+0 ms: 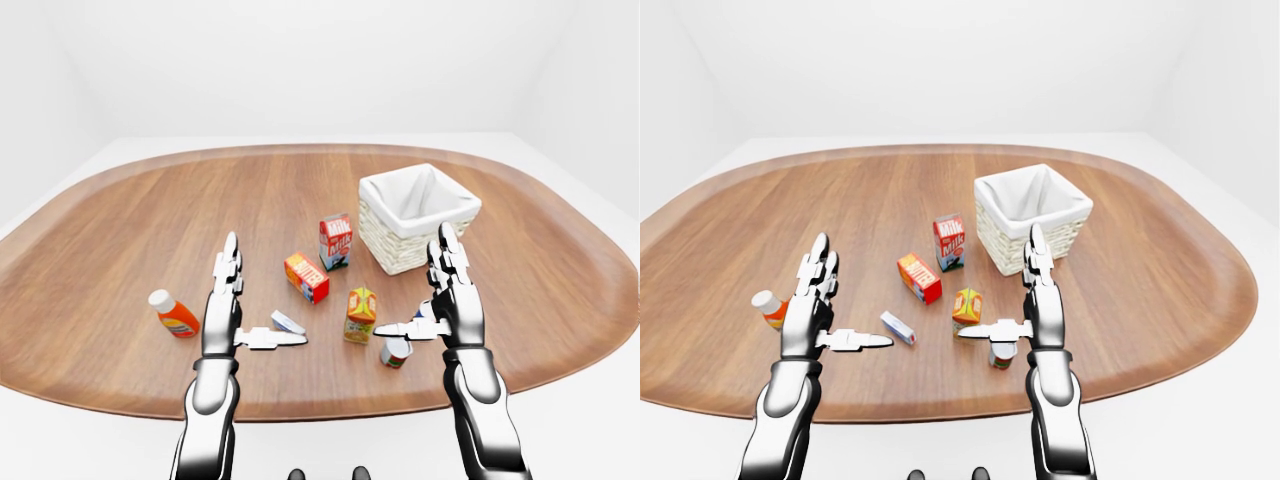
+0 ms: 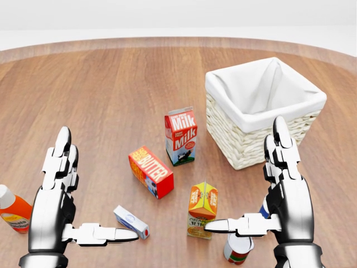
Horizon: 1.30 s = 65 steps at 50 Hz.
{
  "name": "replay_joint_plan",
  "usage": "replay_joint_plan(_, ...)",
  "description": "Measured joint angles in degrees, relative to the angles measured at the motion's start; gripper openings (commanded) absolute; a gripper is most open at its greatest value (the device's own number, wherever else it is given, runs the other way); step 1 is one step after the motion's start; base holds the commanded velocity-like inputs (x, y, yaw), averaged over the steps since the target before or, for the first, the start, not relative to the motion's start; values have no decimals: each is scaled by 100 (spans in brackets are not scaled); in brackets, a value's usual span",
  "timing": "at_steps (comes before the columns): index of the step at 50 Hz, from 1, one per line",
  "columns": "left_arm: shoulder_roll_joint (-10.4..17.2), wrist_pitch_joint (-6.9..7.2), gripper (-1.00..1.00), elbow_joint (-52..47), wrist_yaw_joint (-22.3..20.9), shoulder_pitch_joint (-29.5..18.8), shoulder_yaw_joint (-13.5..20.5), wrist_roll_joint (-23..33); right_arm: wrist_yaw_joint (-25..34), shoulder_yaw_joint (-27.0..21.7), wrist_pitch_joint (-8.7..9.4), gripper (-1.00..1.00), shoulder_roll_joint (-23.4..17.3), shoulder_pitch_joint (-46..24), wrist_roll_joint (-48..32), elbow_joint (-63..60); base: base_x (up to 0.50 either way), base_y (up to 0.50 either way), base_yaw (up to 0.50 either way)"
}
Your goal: Pick up the alphabet soup and the tomato sauce, and put them in the basket.
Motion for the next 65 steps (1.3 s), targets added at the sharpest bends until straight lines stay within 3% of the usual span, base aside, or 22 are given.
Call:
replay_joint_plan(50, 4, 0, 100, 106, -83, -44, -21, -43, 0, 2, 0, 100, 1, -10, 2, 38, 19, 0, 0)
replay_joint_plan(65, 4, 0, 100, 115, -96, -42, -27, -48, 14, 10, 0, 100, -2, 1, 7, 39, 1, 0, 0)
